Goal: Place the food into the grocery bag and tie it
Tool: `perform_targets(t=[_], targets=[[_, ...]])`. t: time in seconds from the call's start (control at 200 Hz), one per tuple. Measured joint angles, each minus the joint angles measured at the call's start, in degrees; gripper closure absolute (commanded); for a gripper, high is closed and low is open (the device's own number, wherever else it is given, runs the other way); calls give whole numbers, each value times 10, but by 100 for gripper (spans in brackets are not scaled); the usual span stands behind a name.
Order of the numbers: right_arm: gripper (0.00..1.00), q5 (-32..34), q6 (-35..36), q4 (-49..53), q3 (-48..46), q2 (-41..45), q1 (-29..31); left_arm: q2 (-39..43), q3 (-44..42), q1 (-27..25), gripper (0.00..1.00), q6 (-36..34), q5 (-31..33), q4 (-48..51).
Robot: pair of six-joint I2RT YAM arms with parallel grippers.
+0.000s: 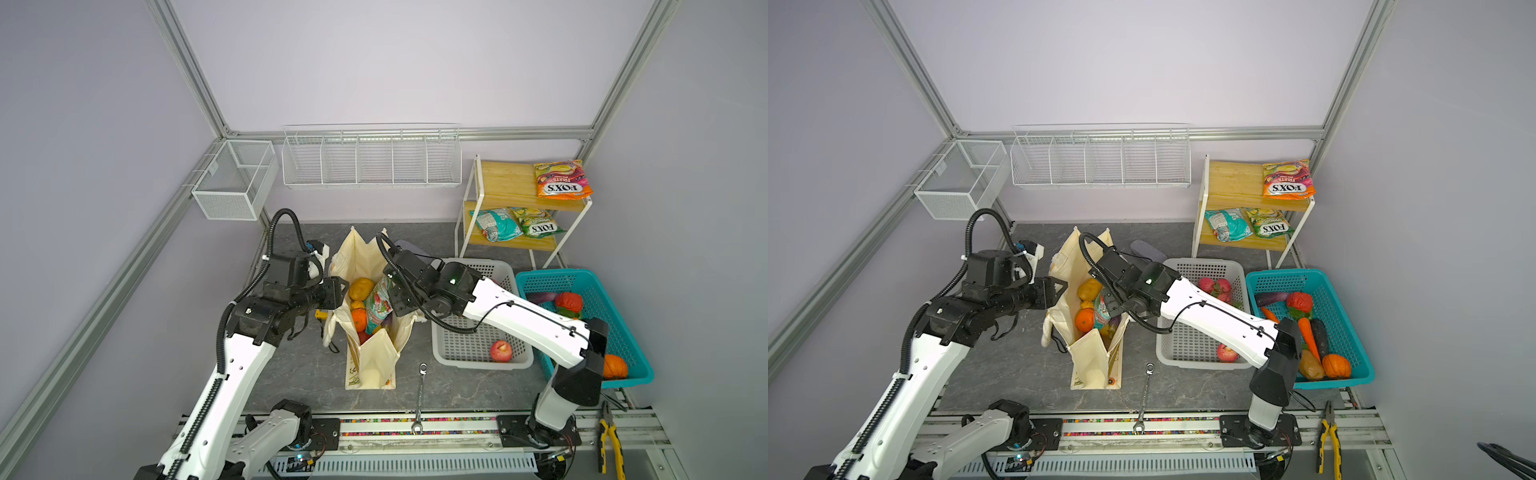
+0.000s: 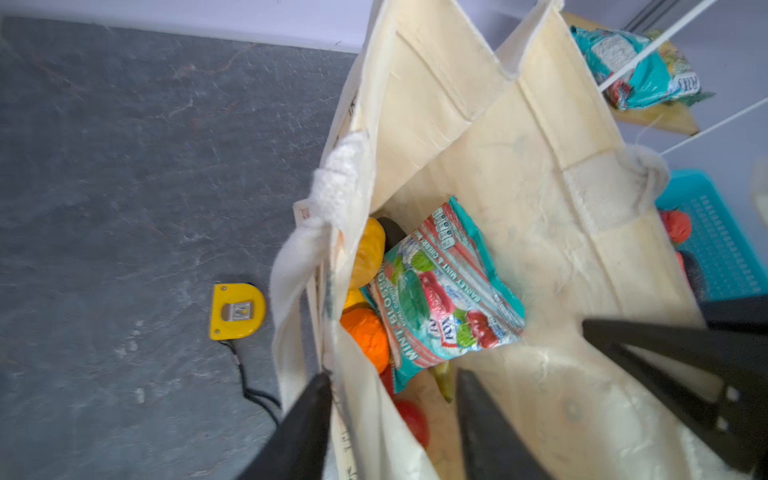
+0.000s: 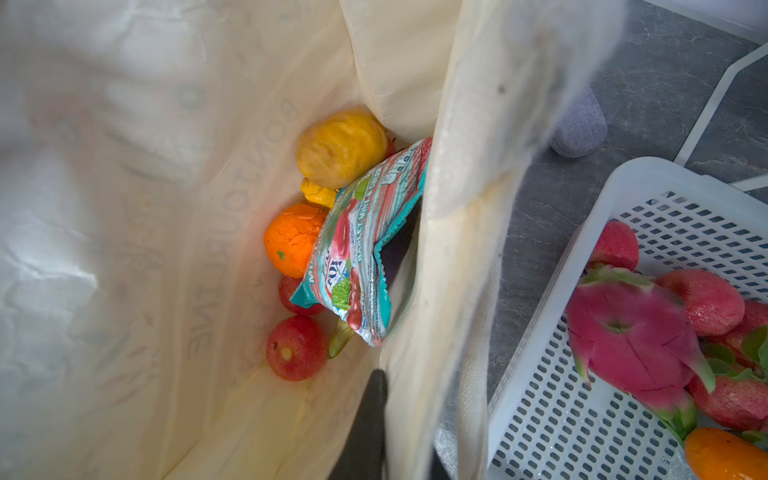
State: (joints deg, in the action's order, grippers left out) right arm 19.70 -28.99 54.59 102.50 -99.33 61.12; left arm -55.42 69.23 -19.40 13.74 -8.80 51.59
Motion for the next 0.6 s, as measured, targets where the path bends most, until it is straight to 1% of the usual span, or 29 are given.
perform_targets(t=[0.055, 0.2, 0.38, 0.505, 0.6], targets=[[90, 2, -2, 0, -1, 1, 1, 18, 6, 0, 32, 9, 14, 4], [91, 5, -2, 0, -1, 1, 1, 65, 35, 0, 28, 22, 59, 17], [91, 5, -5, 0, -1, 3, 1, 119, 55, 0, 25, 54, 148, 55], [91, 5, -6, 0, -2, 4, 2, 148, 37, 10, 26, 78, 180, 80], [91, 5, -6, 0, -4, 6, 2, 155, -2, 32, 26, 92, 180, 91]])
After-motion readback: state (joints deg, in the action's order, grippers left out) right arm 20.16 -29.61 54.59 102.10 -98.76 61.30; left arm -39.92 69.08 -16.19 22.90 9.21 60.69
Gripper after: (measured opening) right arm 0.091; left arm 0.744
